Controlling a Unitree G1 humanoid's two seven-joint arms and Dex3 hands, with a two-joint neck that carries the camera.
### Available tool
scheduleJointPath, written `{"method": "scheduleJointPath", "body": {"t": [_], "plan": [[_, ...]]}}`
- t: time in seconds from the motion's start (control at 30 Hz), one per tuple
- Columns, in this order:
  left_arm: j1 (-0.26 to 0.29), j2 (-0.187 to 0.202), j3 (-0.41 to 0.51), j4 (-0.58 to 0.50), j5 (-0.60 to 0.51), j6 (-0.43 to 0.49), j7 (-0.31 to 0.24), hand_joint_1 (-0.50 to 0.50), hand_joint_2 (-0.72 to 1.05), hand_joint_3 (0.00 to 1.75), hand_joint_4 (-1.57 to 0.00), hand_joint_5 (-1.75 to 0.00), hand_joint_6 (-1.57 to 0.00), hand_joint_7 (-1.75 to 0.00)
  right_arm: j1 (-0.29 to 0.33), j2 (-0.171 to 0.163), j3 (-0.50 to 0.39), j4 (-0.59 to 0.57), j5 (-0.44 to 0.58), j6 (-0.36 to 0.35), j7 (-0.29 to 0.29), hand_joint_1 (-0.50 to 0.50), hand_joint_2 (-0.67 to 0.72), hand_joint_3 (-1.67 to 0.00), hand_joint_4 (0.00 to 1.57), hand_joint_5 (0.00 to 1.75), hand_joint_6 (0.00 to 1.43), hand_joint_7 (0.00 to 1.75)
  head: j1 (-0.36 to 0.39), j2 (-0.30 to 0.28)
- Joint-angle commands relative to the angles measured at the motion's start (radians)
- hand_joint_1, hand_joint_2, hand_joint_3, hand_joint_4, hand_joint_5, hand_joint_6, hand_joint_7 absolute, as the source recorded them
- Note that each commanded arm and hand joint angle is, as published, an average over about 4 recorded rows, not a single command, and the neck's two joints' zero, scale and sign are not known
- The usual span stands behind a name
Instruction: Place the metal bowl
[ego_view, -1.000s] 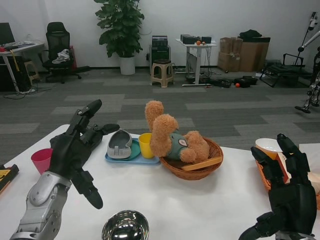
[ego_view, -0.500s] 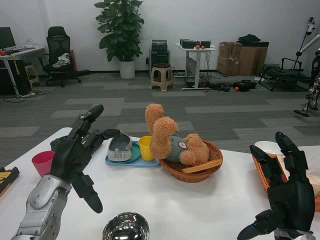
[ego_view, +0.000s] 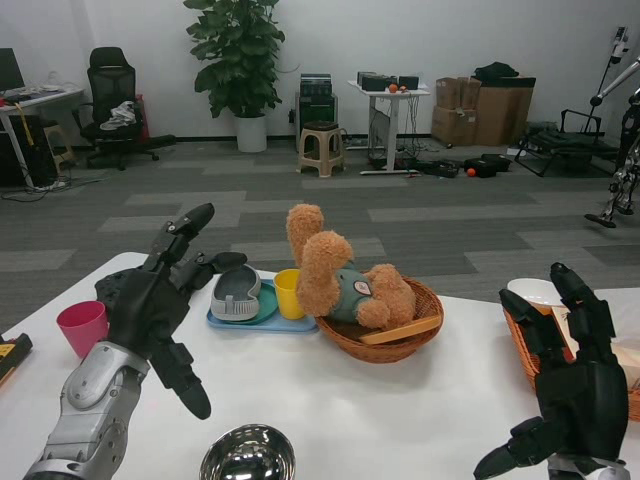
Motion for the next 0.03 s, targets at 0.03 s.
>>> {"method": "scheduleJointPath", "body": {"t": [0.03], "plan": [[-0.011, 0.005, 0.002, 0.017, -0.001, 0.005, -0.001, -0.48, 0.16, 0.03, 0.00, -0.82, 0.00, -0.42, -0.022, -0.004, -0.008, 0.010, -0.002, -0.009, 0.000, 0.17, 0.66, -0.16, 0.46, 0.58, 0.00, 0.56, 0.001, 0.000]]}}
